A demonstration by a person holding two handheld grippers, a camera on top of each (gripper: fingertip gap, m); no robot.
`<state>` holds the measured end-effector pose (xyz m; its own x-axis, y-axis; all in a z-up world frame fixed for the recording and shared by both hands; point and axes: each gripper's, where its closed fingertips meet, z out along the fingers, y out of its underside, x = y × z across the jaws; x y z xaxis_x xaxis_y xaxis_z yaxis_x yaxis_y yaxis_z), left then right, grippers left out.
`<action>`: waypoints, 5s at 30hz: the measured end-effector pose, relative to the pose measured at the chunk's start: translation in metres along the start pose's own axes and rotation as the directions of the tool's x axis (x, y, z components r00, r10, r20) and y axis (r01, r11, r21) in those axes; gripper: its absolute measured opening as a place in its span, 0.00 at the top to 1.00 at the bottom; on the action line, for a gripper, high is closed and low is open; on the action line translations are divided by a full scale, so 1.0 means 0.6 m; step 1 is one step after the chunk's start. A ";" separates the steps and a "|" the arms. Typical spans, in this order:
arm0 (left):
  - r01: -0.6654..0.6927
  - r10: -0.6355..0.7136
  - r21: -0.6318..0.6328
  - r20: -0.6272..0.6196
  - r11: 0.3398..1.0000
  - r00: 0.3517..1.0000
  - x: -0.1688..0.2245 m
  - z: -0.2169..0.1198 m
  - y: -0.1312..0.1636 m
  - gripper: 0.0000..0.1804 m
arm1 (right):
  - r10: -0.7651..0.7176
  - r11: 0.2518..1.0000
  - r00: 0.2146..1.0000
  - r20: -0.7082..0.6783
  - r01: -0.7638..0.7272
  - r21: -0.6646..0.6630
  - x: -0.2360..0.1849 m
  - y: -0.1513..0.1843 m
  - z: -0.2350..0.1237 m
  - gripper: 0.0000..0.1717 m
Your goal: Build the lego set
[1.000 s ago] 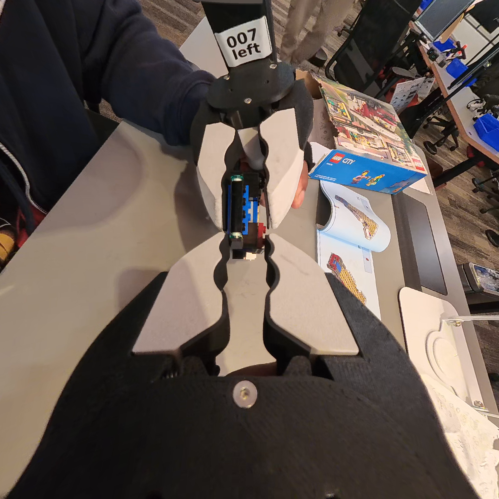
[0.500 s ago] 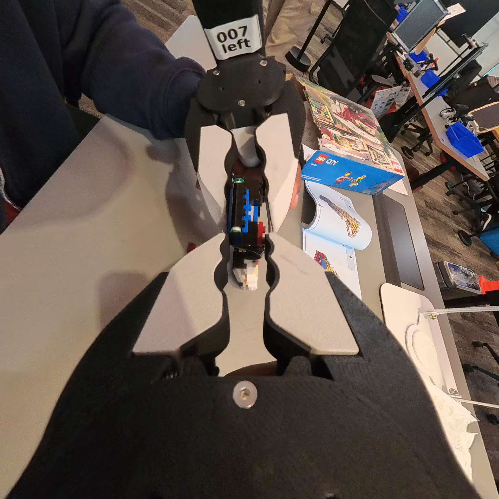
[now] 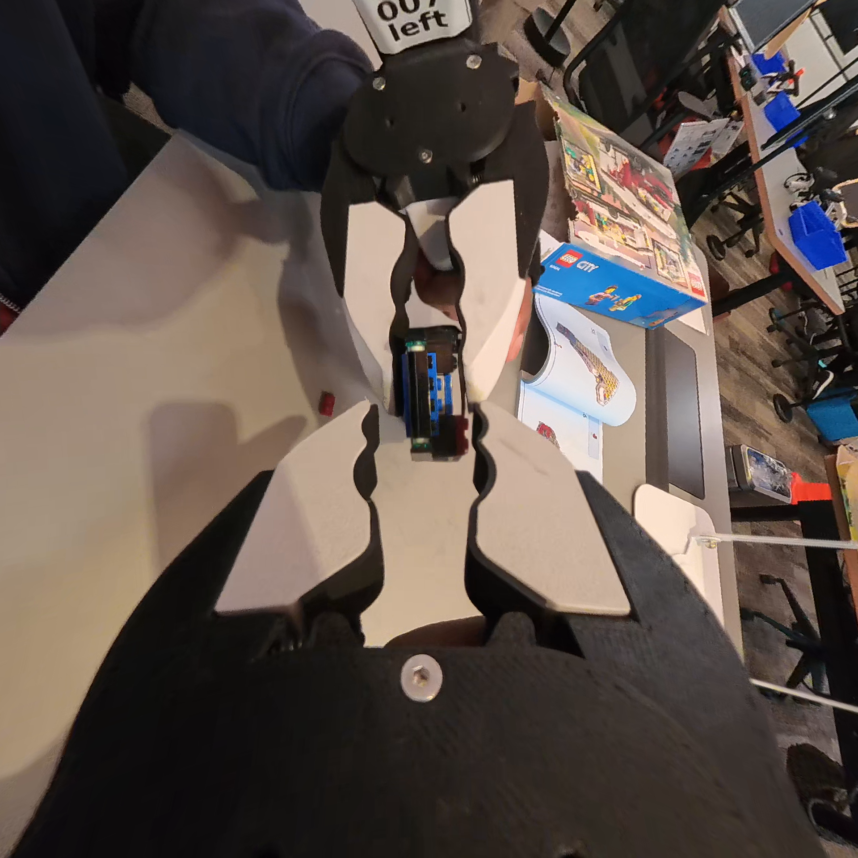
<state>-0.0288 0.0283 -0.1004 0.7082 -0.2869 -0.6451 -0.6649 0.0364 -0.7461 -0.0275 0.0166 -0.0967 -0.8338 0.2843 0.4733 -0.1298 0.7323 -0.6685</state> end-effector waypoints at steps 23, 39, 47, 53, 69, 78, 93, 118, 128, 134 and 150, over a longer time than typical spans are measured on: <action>0.006 -0.007 0.010 0.035 1.000 0.999 -0.010 -0.001 -0.004 0.85 | -0.035 0.999 0.999 -0.041 0.035 -0.004 0.014 -0.003 -0.002 0.86; 0.011 -0.013 0.057 0.039 0.998 0.999 -0.012 -0.007 -0.010 0.85 | 0.050 0.998 0.998 -0.038 -0.048 0.051 0.023 -0.003 -0.016 0.75; -0.006 0.003 0.066 0.041 0.998 0.999 -0.010 -0.007 -0.013 0.85 | 0.018 1.000 1.000 -0.020 -0.018 0.021 0.012 0.005 -0.004 0.85; -0.008 0.006 0.058 0.038 0.998 0.999 -0.009 -0.007 -0.011 0.85 | -0.015 1.000 0.999 -0.028 0.015 0.004 0.012 0.007 -0.003 0.85; -0.030 0.029 0.032 0.018 0.999 0.999 0.000 -0.002 -0.006 0.85 | -0.033 0.999 0.999 -0.021 0.033 0.017 0.007 0.012 -0.001 0.84; -0.025 0.025 0.022 0.005 0.999 1.000 0.003 -0.001 -0.002 0.85 | -0.069 0.998 0.997 -0.016 0.069 -0.004 0.003 0.017 0.002 0.85; 0.173 -0.174 -0.052 0.001 0.983 0.985 -0.008 0.012 0.052 0.76 | -0.025 0.997 0.996 -0.082 0.031 0.070 0.030 0.031 -0.012 0.86; -0.009 0.087 -0.326 0.227 0.945 0.970 -0.060 -0.005 0.124 0.87 | -0.003 0.999 0.999 0.040 0.001 0.052 -0.027 0.031 -0.011 0.84; -0.077 0.198 -0.399 0.272 0.914 0.942 -0.075 -0.017 0.149 0.87 | 0.364 0.930 0.905 0.219 -0.341 -0.133 -0.117 0.095 0.158 0.83; -0.099 0.225 -0.411 0.270 0.906 0.936 -0.075 -0.018 0.154 0.87 | 0.406 0.908 0.889 0.210 -0.367 -0.201 -0.124 0.110 0.180 0.87; -0.160 0.273 -0.413 0.231 0.897 0.934 -0.063 -0.012 0.164 0.87 | 0.305 0.952 0.909 0.284 -0.289 -0.098 -0.111 0.071 0.125 0.96</action>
<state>-0.1227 0.0358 -0.1482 0.5345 -0.0372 -0.8444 -0.8078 -0.3163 -0.4974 -0.0175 -0.0175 -0.1997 -0.9499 0.3060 0.0640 0.1694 0.6758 -0.7173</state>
